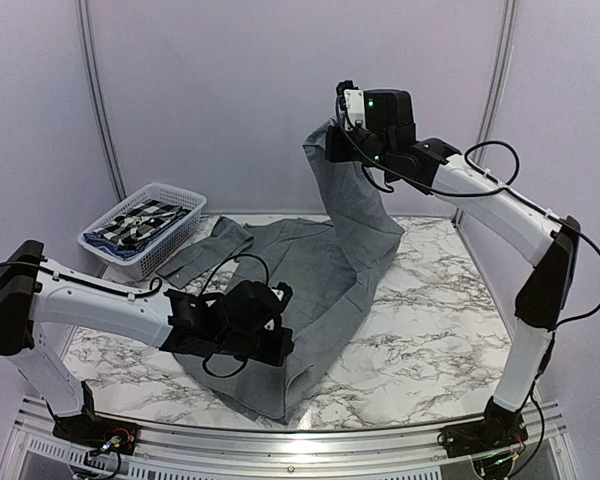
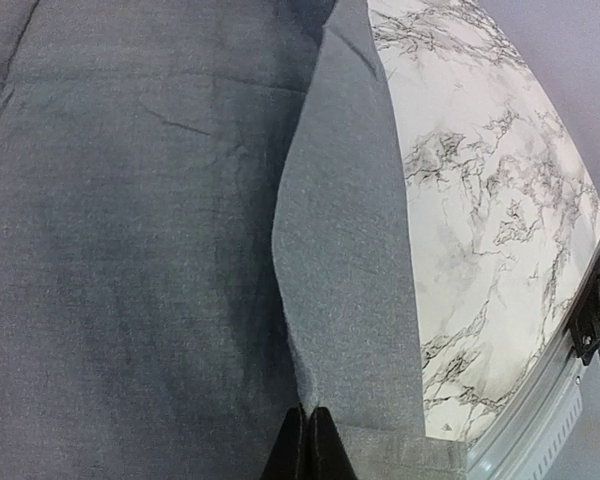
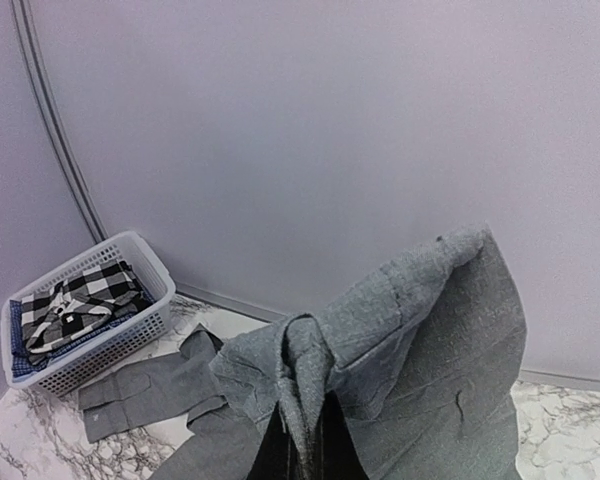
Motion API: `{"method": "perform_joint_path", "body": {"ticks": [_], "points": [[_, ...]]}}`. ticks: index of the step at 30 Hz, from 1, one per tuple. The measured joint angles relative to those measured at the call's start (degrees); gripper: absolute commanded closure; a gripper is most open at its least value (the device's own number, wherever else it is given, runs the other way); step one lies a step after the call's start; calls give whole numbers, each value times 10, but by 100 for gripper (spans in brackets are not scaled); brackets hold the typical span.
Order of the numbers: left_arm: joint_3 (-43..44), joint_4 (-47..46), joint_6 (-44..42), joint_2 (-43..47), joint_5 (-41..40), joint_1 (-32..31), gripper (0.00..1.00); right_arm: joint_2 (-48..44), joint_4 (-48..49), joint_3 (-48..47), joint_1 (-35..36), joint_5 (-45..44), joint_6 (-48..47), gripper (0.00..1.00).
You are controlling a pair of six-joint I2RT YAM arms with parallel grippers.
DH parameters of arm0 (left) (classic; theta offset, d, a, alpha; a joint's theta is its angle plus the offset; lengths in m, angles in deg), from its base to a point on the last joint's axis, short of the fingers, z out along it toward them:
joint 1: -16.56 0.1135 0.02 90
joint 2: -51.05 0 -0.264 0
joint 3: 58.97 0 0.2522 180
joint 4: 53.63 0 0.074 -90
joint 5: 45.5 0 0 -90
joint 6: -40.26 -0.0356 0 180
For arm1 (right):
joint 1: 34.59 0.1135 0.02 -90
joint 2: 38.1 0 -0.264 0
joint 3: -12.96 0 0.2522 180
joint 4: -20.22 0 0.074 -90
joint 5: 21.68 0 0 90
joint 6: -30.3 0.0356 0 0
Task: Fold and stack the long sleeve shirts
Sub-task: Fold the flattened shirt at the center of the board.
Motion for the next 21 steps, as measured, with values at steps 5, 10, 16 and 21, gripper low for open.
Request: {"method": "perform_joint_path", "body": {"ticks": [5, 10, 16, 21], "points": [[-37, -23, 23, 16, -9, 0, 99, 12, 31, -1, 0, 24, -9, 100], [-54, -42, 34, 17, -4, 0, 99, 24, 44, -1, 0, 46, -11, 100], [-59, -61, 37, 16, 17, 0, 89, 28, 47, 0, 0, 62, -10, 100], [-59, -65, 28, 15, 38, 0, 70, 29, 47, 0, 0, 73, -9, 100]]}}
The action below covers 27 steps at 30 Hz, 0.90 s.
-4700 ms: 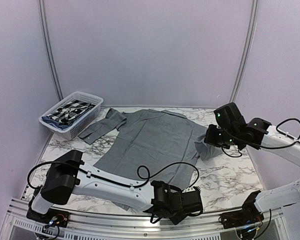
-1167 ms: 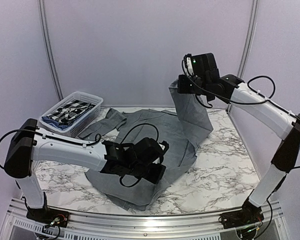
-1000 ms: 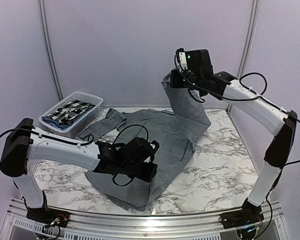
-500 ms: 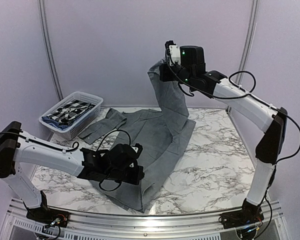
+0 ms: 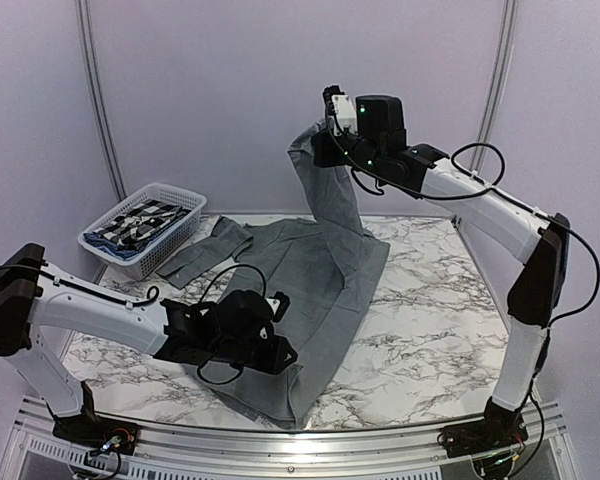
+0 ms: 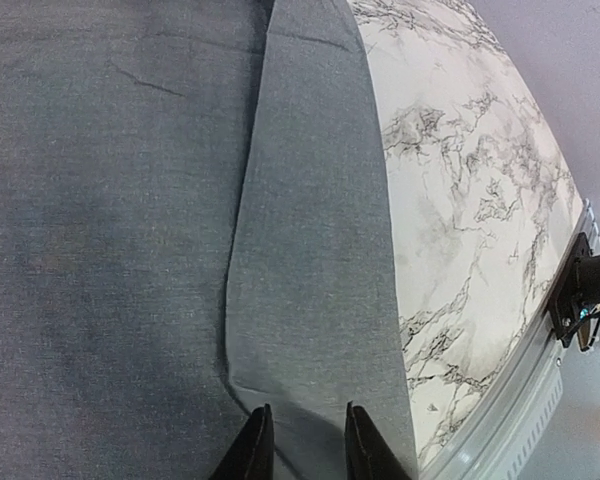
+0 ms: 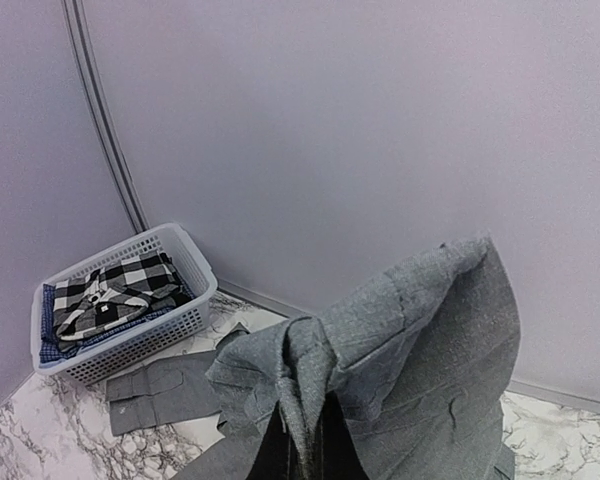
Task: Fold and stack the long sleeve shirts
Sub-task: Fold the flattened shirt at the center of the board, then move the 1/3-folded shirt to the center of the board.
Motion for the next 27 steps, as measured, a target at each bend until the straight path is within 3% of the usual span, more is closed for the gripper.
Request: {"method": "perform_joint_path", "body": {"ticks": [2, 8, 17, 24, 27], "points": [[0, 2, -6, 0, 3, 0, 62, 0, 0, 1, 0, 3, 0, 100], [6, 22, -29, 0, 11, 0, 54, 0, 0, 18, 0, 11, 5, 100], [25, 45, -71, -22, 77, -3, 77, -1, -16, 45, 0, 13, 17, 100], [49, 57, -100, -83, 142, -19, 82, -28, -31, 101, 5, -1, 35, 100], [52, 63, -108, -105, 161, -21, 83, -67, -30, 177, 10, -15, 56, 100]]}}
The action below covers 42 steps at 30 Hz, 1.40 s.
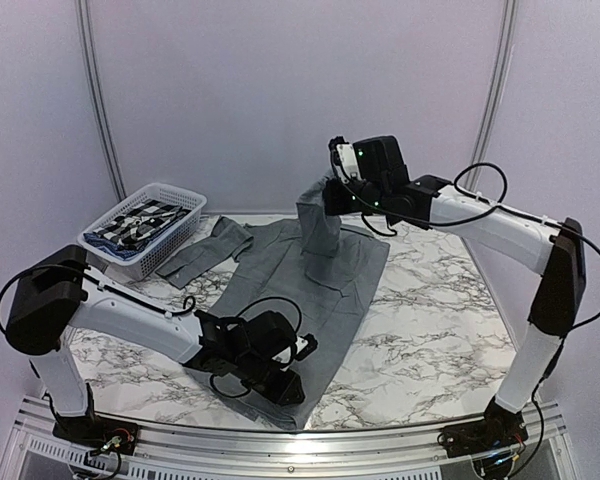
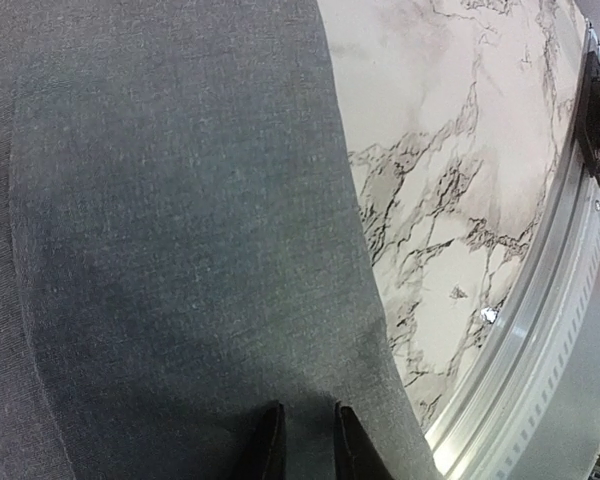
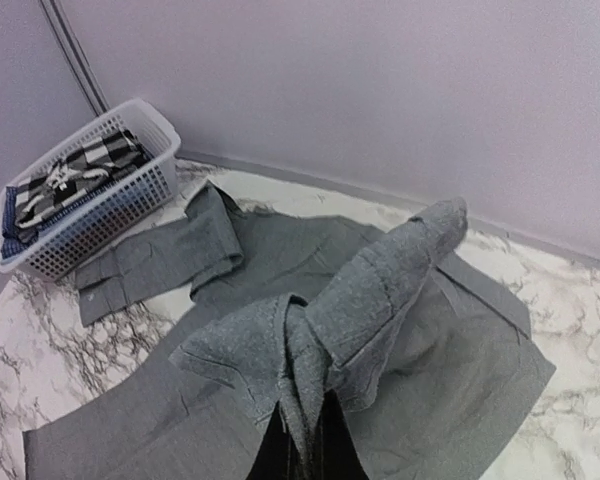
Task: Fold and stack the long sleeve shirts
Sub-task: Move the 1/3-folded shirt to the center of the board.
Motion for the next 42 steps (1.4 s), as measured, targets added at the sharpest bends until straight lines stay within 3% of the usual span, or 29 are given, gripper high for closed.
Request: {"method": "perform_joint_path", "body": {"ticks": [9, 19, 32, 42], "points": [[33, 2, -7, -33, 27, 0, 84, -66, -9, 227, 0, -60, 100, 100], [89, 2, -7, -78, 29, 1, 84, 6, 25, 320, -57, -37, 180, 100], [236, 24, -16, -178, 30, 18, 79, 86, 49, 269, -133, -20, 175, 100], [258, 61, -33, -173, 15, 21, 76, 85, 34, 238, -135, -15, 156, 100]]}}
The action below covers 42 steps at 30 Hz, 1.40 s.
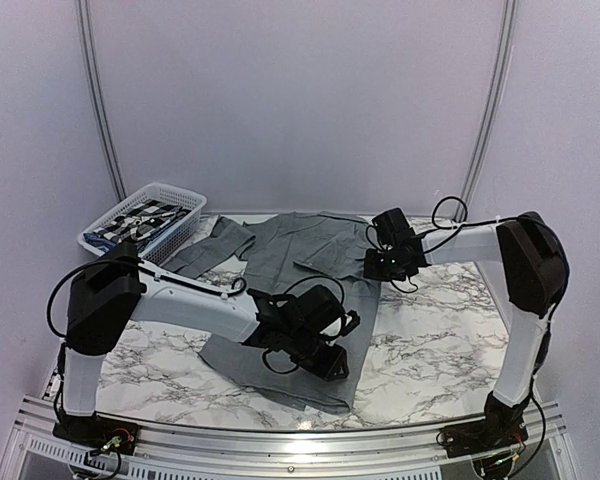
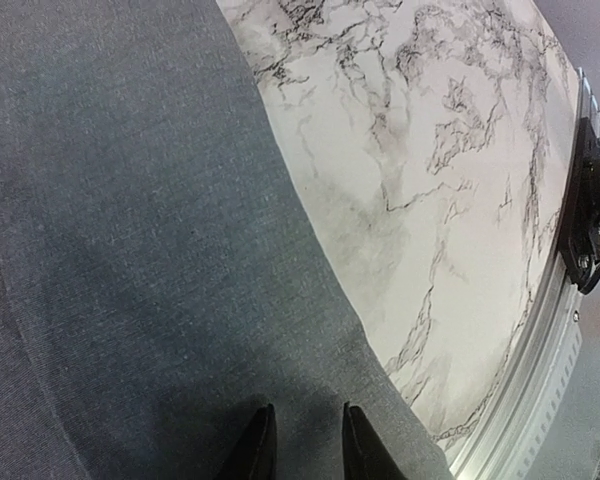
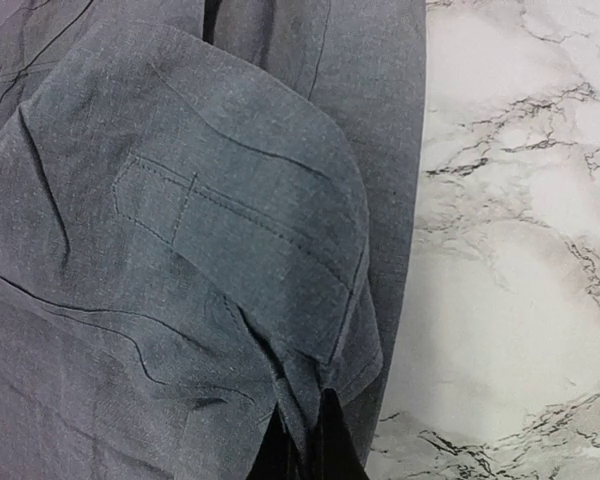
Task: Fold and stack the long sleeve shirts
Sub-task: Move the 1/3-folded shirt to the center of the board, then place the sleeve of the 1/3-folded shirt.
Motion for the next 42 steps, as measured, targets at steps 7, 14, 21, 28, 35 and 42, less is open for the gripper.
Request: {"method": "perform_joint_path", "body": {"ticks": [7, 14, 21, 28, 35, 42], "points": [[-7, 8, 3, 57, -28, 10, 73, -41, -27, -15, 2, 2, -5, 100], [-29, 7, 16, 127, -52, 42, 71, -87, -53, -30, 30, 2, 0, 100], [-57, 8, 35, 142, -64, 76, 71, -121, -77, -16, 83, 19, 30, 100], [-82, 7, 52, 149, -69, 90, 72, -156, -72, 51, 110, 43, 72, 99], [-96, 3, 60, 152, -68, 90, 72, -160, -68, 99, 150, 68, 91, 56], [-99, 2, 65, 152, -68, 94, 72, -225, -76, 125, 159, 70, 52, 40]]}}
